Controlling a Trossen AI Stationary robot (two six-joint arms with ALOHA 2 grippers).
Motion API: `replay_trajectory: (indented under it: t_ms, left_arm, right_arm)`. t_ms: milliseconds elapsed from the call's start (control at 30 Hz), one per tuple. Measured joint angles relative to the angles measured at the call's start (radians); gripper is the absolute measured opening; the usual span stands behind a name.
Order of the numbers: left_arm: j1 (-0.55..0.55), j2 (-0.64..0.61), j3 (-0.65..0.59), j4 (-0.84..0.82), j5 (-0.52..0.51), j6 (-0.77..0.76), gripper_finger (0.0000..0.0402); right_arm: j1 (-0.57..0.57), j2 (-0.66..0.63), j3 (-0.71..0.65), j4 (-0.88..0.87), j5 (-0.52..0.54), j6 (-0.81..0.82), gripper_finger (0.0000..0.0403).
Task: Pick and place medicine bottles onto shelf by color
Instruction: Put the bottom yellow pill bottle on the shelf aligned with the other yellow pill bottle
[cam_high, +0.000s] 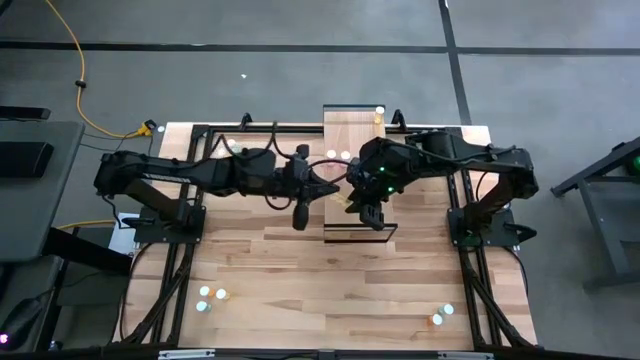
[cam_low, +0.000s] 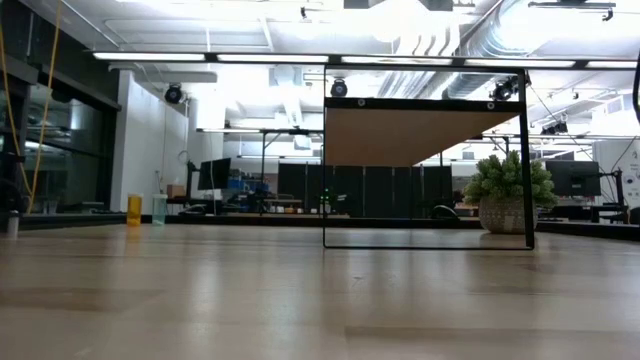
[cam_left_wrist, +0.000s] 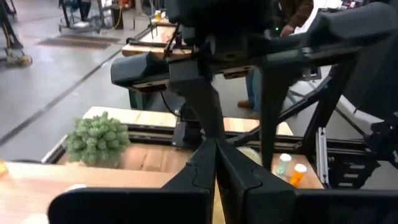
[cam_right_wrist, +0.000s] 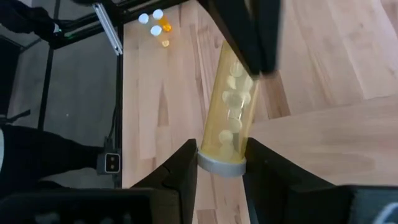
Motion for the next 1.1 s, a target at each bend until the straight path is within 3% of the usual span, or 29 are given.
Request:
replay_trajectory:
  t_ms: [1100]
  left_arm:
    - [0.001,0.022,0.0,-0.149,0.064,-0.073,0.0]
  right_arm:
    - [-0.043,0.006,-0.001,-0.012,0.026,-0.081,0.0103]
